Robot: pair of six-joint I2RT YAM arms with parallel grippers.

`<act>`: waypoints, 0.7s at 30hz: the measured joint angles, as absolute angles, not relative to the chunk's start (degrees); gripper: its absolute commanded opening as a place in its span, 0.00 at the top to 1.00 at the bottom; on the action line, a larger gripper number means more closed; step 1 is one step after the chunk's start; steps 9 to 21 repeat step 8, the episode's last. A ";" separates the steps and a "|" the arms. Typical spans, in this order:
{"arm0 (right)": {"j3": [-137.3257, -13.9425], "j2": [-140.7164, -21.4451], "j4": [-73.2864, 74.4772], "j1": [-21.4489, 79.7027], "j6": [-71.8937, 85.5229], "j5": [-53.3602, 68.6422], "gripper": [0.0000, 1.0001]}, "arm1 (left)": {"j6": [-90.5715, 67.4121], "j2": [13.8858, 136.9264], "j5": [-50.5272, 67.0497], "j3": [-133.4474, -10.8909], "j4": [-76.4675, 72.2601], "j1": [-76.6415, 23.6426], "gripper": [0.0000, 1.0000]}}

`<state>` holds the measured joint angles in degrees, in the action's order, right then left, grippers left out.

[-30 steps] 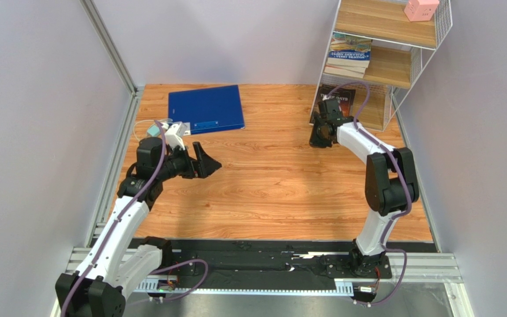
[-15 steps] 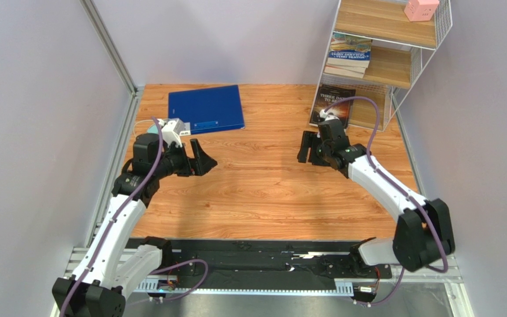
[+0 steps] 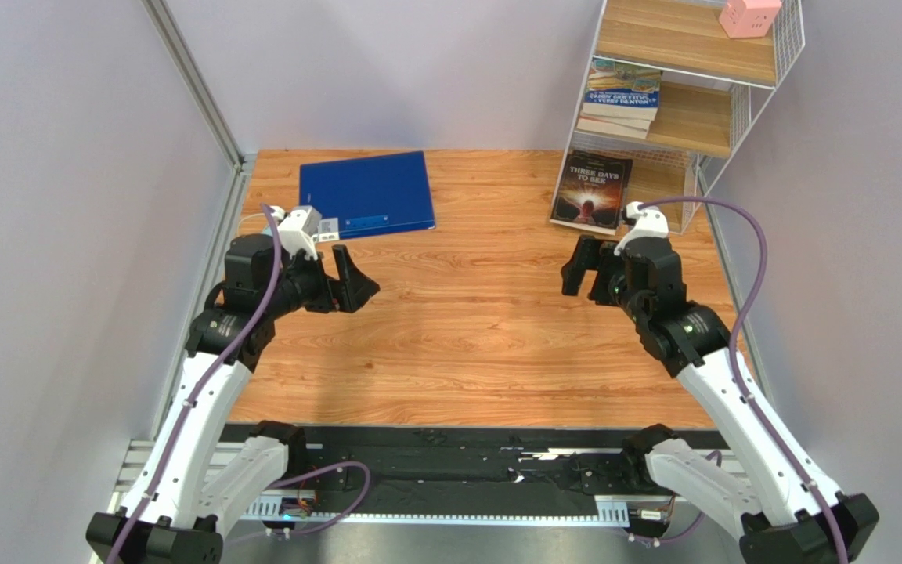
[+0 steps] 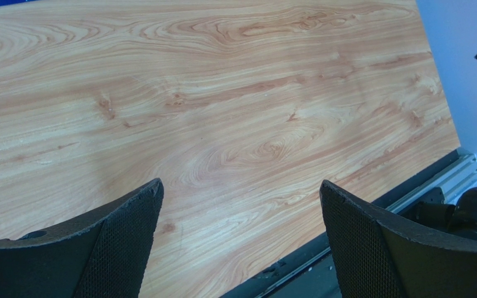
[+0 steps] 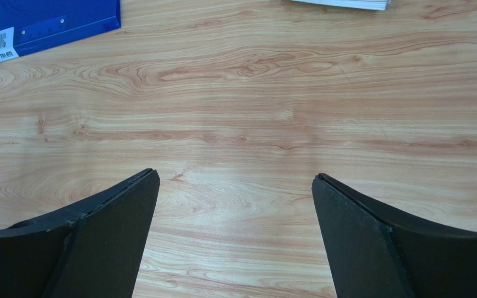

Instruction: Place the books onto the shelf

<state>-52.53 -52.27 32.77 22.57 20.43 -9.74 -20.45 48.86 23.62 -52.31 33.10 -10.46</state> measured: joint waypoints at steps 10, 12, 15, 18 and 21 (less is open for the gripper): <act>-52.31 -42.15 35.09 22.57 19.42 -13.54 0.00 | -19.25 47.55 23.59 -52.90 34.54 -10.46 0.00; -52.31 -42.15 35.09 22.57 19.42 -13.54 0.00 | -19.25 47.55 23.59 -52.90 34.54 -10.46 0.00; -52.31 -42.15 35.09 22.57 19.42 -13.54 0.00 | -19.25 47.55 23.59 -52.90 34.54 -10.46 0.00; -52.31 -42.15 35.09 22.57 19.42 -13.54 0.00 | -19.25 47.55 23.59 -52.90 34.54 -10.46 0.00; -52.31 -42.15 35.09 22.57 19.42 -13.54 0.00 | -19.25 47.55 23.59 -52.90 34.54 -10.46 0.00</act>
